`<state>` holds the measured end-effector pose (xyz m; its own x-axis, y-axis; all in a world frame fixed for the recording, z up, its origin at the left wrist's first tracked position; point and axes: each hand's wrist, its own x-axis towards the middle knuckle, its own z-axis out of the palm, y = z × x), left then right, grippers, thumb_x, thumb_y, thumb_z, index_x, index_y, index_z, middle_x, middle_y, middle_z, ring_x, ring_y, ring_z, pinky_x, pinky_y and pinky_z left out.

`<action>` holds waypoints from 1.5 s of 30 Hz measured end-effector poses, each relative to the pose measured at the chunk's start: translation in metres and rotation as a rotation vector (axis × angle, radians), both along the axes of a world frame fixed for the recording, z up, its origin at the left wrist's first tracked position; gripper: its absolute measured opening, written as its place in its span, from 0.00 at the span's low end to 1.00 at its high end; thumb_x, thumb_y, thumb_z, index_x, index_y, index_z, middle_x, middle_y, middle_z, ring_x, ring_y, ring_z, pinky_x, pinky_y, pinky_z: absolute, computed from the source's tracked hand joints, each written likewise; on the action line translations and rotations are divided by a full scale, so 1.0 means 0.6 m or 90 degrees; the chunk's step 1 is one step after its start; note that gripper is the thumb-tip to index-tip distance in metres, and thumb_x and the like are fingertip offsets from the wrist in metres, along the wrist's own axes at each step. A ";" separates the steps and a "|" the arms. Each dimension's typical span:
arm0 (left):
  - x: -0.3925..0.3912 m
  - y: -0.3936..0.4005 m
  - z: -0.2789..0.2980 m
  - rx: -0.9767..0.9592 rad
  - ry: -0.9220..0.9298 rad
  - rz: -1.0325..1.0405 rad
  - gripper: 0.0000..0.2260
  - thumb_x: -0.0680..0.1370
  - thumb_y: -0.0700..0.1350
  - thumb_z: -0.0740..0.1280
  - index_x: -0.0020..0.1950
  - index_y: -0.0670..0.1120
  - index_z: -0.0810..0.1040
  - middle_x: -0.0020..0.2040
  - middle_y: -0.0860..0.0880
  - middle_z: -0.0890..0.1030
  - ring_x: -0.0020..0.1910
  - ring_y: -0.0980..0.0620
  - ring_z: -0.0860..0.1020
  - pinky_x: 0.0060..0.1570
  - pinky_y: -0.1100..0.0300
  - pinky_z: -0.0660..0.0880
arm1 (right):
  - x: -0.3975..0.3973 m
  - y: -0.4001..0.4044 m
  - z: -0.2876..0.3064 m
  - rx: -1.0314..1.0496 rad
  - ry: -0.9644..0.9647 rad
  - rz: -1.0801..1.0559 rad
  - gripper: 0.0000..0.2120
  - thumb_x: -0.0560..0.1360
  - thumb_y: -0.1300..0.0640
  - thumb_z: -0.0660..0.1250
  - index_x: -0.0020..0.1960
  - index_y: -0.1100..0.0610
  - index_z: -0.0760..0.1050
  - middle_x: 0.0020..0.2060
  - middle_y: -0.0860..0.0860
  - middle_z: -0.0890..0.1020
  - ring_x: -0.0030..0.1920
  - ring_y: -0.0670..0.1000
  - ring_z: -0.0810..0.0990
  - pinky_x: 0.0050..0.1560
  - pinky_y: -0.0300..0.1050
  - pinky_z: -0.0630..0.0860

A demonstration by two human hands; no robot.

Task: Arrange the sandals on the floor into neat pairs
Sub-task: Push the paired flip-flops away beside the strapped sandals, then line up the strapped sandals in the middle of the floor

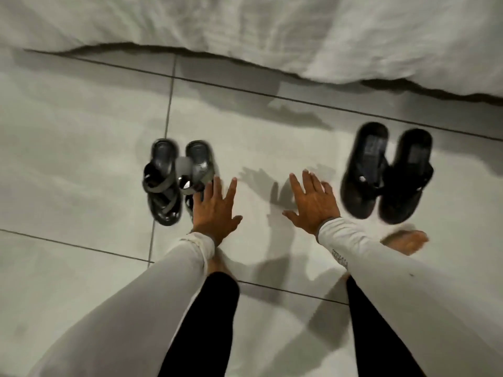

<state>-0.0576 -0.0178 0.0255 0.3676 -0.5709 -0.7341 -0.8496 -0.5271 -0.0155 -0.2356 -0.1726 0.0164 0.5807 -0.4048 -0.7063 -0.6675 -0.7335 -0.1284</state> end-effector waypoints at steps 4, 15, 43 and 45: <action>0.126 0.087 -0.013 0.009 -0.008 0.064 0.36 0.76 0.50 0.64 0.80 0.48 0.52 0.79 0.39 0.58 0.70 0.36 0.68 0.64 0.40 0.68 | 0.144 0.089 -0.020 0.073 -0.022 -0.012 0.38 0.77 0.44 0.68 0.79 0.57 0.55 0.73 0.61 0.66 0.70 0.62 0.70 0.66 0.57 0.72; 0.337 0.168 -0.113 0.047 0.043 -0.002 0.16 0.73 0.42 0.68 0.61 0.45 0.75 0.59 0.43 0.78 0.52 0.37 0.81 0.48 0.49 0.75 | 0.387 0.226 -0.124 0.136 0.044 -0.027 0.17 0.78 0.55 0.64 0.66 0.53 0.71 0.59 0.57 0.82 0.59 0.61 0.81 0.57 0.53 0.76; 0.268 -0.113 -0.102 -0.102 0.047 -0.072 0.11 0.78 0.38 0.64 0.60 0.42 0.75 0.54 0.41 0.80 0.50 0.38 0.82 0.47 0.47 0.76 | 0.309 -0.009 -0.098 0.047 -0.062 -0.156 0.13 0.81 0.56 0.63 0.63 0.58 0.69 0.51 0.59 0.83 0.51 0.63 0.82 0.47 0.53 0.76; 0.268 -0.110 -0.100 -0.086 0.037 -0.083 0.11 0.77 0.38 0.65 0.59 0.42 0.75 0.53 0.42 0.80 0.50 0.38 0.82 0.47 0.47 0.76 | 0.307 -0.009 -0.099 0.047 -0.064 -0.156 0.13 0.81 0.55 0.63 0.64 0.58 0.69 0.51 0.59 0.83 0.51 0.63 0.82 0.47 0.53 0.75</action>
<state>0.1034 -0.0841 -0.0343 0.2424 -0.7062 -0.6652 -0.9085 -0.4058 0.0998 -0.0513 -0.1782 -0.0428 0.5405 -0.4913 -0.6830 -0.8049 -0.5382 -0.2498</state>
